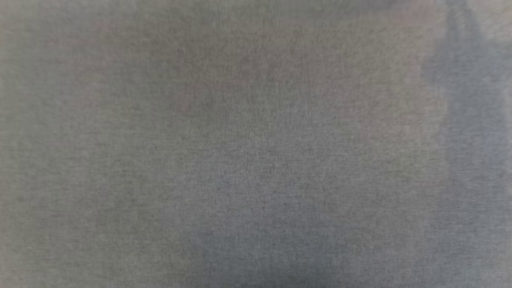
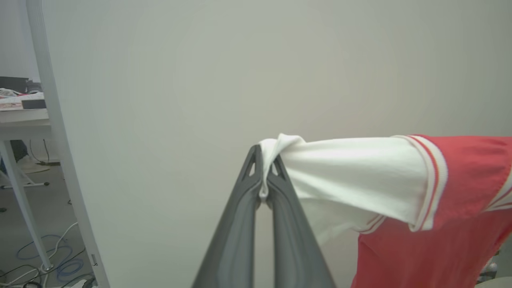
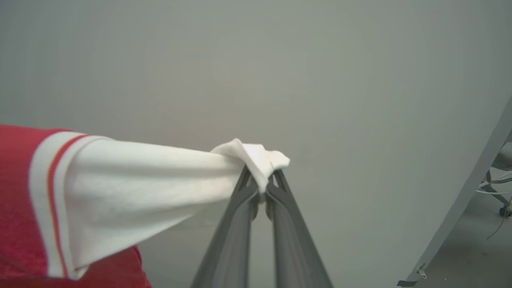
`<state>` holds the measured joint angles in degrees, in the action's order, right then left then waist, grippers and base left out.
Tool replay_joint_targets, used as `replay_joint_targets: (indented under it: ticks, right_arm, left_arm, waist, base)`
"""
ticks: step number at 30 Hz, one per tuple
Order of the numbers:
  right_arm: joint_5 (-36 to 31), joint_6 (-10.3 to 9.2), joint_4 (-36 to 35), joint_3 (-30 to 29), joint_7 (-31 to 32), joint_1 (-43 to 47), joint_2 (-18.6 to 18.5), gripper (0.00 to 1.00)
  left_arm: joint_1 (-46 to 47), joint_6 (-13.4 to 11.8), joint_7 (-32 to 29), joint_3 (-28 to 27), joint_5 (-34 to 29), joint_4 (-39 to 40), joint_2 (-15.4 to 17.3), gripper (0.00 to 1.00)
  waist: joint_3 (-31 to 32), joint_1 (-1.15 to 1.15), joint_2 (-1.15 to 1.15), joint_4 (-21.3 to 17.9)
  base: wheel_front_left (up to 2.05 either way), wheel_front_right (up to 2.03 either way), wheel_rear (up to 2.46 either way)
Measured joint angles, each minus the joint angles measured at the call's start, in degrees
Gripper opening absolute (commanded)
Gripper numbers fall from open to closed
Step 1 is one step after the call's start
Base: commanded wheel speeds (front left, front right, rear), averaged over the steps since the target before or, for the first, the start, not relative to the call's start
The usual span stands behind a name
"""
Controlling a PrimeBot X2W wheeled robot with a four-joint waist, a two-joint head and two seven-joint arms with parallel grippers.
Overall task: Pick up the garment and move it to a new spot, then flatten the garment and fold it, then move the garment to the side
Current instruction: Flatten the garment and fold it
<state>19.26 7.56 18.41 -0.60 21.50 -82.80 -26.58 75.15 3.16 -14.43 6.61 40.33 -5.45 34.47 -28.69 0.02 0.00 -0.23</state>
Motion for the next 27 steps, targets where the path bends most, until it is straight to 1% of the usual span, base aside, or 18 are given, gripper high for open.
replay_joint_targets:
  ticks: [3,8,11,14,16,17,19,24,27]
  right_arm:
    - [-2.6,0.00,4.8,0.6,-3.3,-5.9,1.4,0.00]
    - [-6.9,0.00,12.7,0.6,-9.5,-13.5,4.4,0.00]
    - [-8.4,0.00,16.3,0.6,-12.5,-15.7,6.0,0.00]
    - [-9.1,-0.01,19.5,0.7,-15.1,-16.0,7.1,0.00]
    - [-9.1,-0.01,21.2,0.9,-16.3,-15.6,7.5,0.00]
    - [-8.8,-0.01,22.9,1.7,-17.7,-14.0,7.4,0.00]
    - [-8.1,-0.01,23.9,2.5,-18.6,-11.8,7.3,0.00]
    - [-5.6,-0.01,25.1,4.7,-19.5,-4.1,6.7,0.00]
    - [-3.6,-0.01,25.7,6.4,-19.2,2.3,6.1,0.00]
  left_arm:
    - [6.3,0.7,2.7,1.5,-2.2,-6.1,-1.3,0.00]
    - [15.5,2.2,9.5,2.8,-4.4,-17.0,-3.2,0.00]
    - [18.9,2.8,13.4,3.3,-5.0,-22.3,-3.8,0.00]
    - [19.3,3.6,16.6,4.8,-5.4,-26.1,-4.4,0.00]
    - [18.6,3.8,18.1,5.9,-5.3,-28.0,-4.9,0.00]
    - [16.2,3.9,20.6,7.1,-3.8,-29.6,-5.6,0.00]
    - [13.2,4.0,22.3,8.1,-2.3,-30.0,-5.9,0.00]
    - [4.4,4.1,24.5,11.8,1.2,-29.7,-6.2,0.00]
    - [-2.3,4.2,25.0,13.7,3.3,-29.7,-6.1,0.00]
  waist:
    - [-3.8,0.00,0.00,0.1]
    - [-9.4,0.00,0.00,0.3]
    - [-11.9,0.00,0.00,0.5]
    - [-13.6,0.00,0.00,0.9]
    - [-14.1,0.00,0.00,1.4]
    - [-14.1,-0.01,0.00,2.3]
    - [-13.5,-0.01,0.00,2.8]
    - [-11.0,-0.01,0.00,3.3]
    - [-8.9,-0.02,0.00,3.4]
  base:
    - [0.00,0.00,0.00]
    - [0.00,0.00,0.00]
    - [0.00,0.00,0.00]
    - [0.00,0.00,0.00]
    - [0.00,0.00,0.00]
    - [0.00,0.00,0.00]
    - [0.00,0.00,0.00]
    - [0.00,0.00,0.00]
    - [0.00,0.00,0.00]
